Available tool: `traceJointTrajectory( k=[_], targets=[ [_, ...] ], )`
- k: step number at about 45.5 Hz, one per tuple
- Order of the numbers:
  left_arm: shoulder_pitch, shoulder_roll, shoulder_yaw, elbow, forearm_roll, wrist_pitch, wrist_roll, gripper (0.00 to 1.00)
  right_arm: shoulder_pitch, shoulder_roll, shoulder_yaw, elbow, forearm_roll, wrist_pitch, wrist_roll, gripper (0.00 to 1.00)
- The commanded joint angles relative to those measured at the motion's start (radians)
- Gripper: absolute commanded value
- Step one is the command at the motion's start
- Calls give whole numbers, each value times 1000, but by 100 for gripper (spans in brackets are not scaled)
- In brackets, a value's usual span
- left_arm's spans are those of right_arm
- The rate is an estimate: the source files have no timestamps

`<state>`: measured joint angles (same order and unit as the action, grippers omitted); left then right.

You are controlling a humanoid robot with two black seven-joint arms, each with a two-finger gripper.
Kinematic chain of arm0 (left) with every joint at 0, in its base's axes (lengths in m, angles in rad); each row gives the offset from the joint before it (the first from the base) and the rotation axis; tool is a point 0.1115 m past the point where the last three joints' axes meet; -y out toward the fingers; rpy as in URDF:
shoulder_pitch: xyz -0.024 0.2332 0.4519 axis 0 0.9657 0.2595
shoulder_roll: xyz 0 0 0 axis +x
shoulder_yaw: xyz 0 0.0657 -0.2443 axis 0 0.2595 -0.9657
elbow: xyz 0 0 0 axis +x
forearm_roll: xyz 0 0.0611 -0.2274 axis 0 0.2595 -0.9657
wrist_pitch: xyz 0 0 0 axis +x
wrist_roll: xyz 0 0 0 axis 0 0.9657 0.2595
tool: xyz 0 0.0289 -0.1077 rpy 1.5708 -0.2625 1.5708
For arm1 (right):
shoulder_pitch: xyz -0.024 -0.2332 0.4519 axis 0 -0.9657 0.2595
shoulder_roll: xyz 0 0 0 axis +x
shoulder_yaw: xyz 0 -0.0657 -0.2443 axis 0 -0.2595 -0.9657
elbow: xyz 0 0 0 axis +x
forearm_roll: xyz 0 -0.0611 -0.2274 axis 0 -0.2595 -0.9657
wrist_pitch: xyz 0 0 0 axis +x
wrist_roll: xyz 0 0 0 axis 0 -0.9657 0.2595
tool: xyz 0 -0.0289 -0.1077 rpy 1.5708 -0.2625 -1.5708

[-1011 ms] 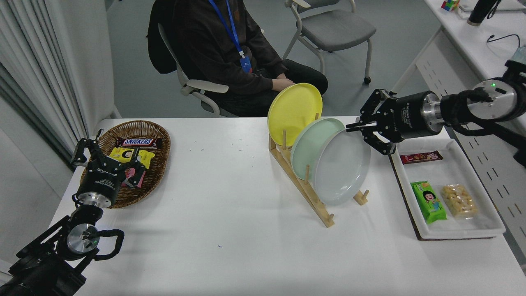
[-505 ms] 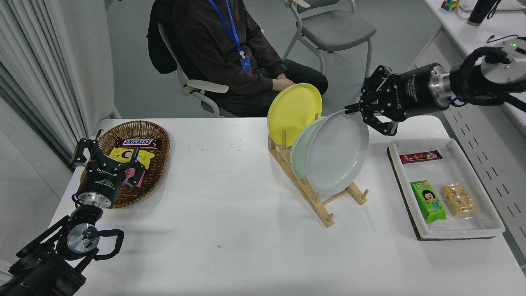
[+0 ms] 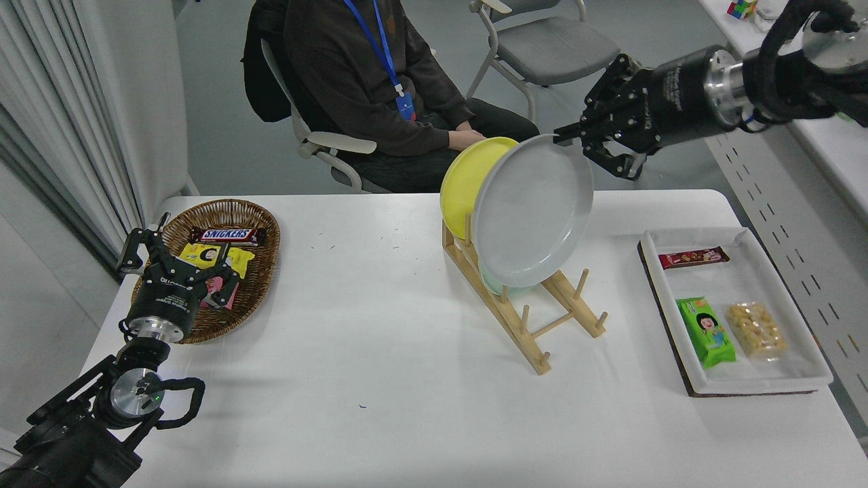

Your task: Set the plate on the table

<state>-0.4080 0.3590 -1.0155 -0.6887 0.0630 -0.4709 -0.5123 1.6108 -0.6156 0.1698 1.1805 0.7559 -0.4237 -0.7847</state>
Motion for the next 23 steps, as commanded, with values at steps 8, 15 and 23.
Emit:
traceJointTrajectory(
  k=[8, 15, 23],
  targets=[
    [0, 0, 0, 0, 0, 0, 0, 98, -15, 171, 16, -54, 69, -217, -1, 0],
    [0, 0, 0, 0, 0, 0, 0, 98, -71, 257, 16, -133, 160, -230, 27, 0],
    [0, 0, 0, 0, 0, 0, 0, 98, -158, 346, 40, -223, 160, -228, 48, 0]
  ],
)
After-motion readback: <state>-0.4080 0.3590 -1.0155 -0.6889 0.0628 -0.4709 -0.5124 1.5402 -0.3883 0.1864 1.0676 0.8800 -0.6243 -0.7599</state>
